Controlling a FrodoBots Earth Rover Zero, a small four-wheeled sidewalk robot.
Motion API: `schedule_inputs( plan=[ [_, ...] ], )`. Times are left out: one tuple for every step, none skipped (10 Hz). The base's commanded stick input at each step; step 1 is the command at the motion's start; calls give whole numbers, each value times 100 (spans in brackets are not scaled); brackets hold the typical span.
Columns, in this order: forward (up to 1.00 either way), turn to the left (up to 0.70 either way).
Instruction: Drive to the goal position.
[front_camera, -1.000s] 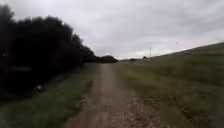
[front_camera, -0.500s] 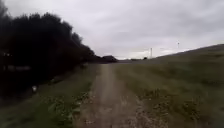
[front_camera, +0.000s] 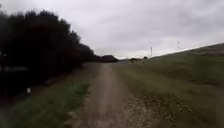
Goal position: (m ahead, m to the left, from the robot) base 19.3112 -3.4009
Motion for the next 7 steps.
schedule_inputs(
  plan=[
    [70,0],
    [70,0],
    [70,0],
    [70,0],
    [70,0],
    [70,0],
    [70,0]
  ],
)
